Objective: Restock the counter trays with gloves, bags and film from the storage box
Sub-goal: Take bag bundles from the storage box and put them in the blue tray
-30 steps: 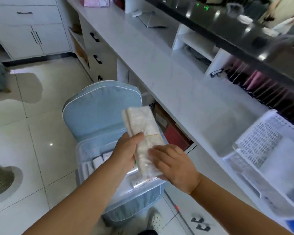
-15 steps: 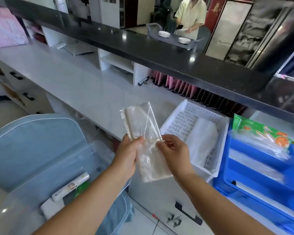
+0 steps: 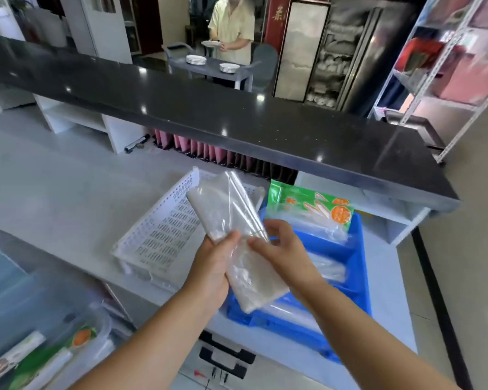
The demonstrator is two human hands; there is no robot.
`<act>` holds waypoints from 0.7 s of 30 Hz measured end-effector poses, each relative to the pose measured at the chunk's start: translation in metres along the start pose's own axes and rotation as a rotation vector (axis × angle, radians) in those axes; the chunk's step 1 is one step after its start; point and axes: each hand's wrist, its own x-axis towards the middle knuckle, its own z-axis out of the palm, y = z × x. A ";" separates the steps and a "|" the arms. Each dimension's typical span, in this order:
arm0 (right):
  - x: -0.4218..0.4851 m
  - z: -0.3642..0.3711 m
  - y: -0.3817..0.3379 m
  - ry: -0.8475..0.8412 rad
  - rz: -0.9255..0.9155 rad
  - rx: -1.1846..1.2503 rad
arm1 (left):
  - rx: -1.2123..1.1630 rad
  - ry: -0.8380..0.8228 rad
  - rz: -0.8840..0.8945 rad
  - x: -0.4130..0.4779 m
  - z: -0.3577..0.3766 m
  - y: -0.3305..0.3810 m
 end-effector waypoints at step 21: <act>0.061 -0.126 0.032 0.079 0.218 -0.698 | 0.385 -0.152 -0.036 0.169 0.043 -0.028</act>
